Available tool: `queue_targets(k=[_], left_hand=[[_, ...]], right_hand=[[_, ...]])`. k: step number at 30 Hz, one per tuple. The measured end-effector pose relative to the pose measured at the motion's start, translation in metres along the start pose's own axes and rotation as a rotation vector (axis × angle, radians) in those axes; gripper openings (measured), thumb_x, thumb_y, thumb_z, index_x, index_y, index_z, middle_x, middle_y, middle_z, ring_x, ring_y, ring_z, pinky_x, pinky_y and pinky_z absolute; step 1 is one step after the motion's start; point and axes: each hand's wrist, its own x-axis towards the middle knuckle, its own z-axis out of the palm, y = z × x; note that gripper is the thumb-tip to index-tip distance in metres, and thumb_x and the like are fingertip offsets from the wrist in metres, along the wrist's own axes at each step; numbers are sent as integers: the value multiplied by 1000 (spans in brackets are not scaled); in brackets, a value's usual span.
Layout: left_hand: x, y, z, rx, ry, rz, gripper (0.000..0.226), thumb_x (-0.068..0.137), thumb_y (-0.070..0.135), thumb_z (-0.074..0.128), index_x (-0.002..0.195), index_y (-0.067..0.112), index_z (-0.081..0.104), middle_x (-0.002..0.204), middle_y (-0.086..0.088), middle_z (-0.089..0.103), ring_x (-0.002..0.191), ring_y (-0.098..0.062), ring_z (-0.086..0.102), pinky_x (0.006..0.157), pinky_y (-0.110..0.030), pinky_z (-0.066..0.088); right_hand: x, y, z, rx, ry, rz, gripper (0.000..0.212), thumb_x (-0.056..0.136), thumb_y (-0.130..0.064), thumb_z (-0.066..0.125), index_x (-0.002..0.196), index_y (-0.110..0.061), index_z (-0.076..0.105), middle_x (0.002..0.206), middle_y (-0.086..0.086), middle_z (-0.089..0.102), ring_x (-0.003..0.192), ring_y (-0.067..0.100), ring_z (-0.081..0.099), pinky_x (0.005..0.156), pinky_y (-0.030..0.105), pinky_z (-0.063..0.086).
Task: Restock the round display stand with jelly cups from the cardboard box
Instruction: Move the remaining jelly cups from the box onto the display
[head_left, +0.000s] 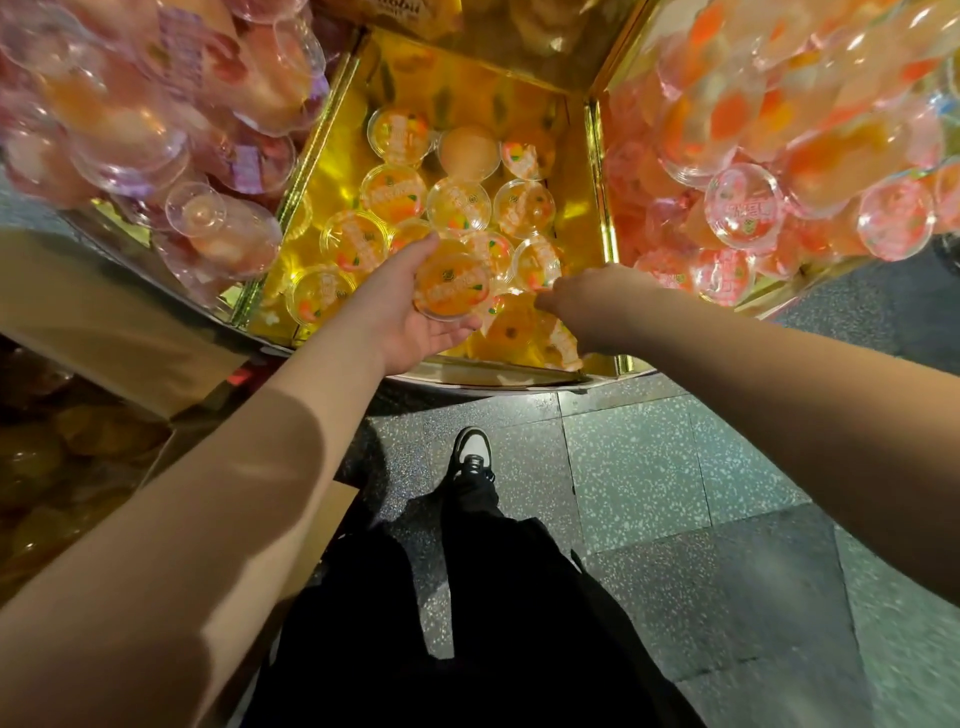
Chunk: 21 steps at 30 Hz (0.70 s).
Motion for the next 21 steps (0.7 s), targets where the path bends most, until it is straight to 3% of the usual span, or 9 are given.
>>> queue_targets(k=[2, 6, 9, 12, 16, 21], left_hand=[[3, -1, 2, 19, 0, -17, 45, 94, 54, 56, 120, 19, 61, 97, -14, 75, 81, -32, 72, 84, -37, 56], [10, -3, 13, 127, -42, -63, 48, 94, 53, 56, 126, 18, 59, 103, -16, 74, 83, -34, 73, 76, -35, 56], [16, -4, 25, 265, -56, -101, 45, 94, 52, 56, 122, 17, 59, 105, -15, 73, 84, -32, 73, 79, -37, 58], [21, -4, 30, 318, -42, -120, 36, 93, 47, 62, 115, 19, 59, 114, -12, 70, 95, -30, 71, 80, -41, 60], [25, -3, 29, 361, -32, -122, 44, 92, 45, 65, 125, 16, 58, 118, -10, 69, 101, -28, 70, 75, -39, 62], [27, 0, 27, 308, -24, -146, 41, 93, 42, 65, 124, 17, 58, 116, -11, 70, 97, -29, 71, 63, -38, 62]], right_hand=[[2, 2, 2, 21, -13, 6, 53, 94, -11, 61, 143, -21, 42, 131, 10, 58, 119, 36, 56, 93, 47, 52], [8, 0, 7, -75, 3, 4, 38, 97, -15, 60, 134, -17, 51, 128, 7, 62, 119, 32, 57, 101, 43, 42], [10, -4, 15, 8, 18, 32, 34, 94, -15, 65, 126, -14, 56, 120, 7, 64, 110, 33, 62, 81, 42, 50], [8, -7, 20, 68, 48, 63, 42, 92, -12, 66, 131, -13, 51, 126, 8, 57, 109, 35, 61, 69, 41, 47], [9, -12, 25, 47, 77, 78, 52, 93, -13, 65, 140, -11, 42, 133, 11, 49, 111, 37, 60, 72, 43, 53], [8, -17, 26, 89, 81, 73, 46, 96, -4, 55, 140, -7, 42, 138, 14, 45, 113, 37, 58, 79, 46, 56]])
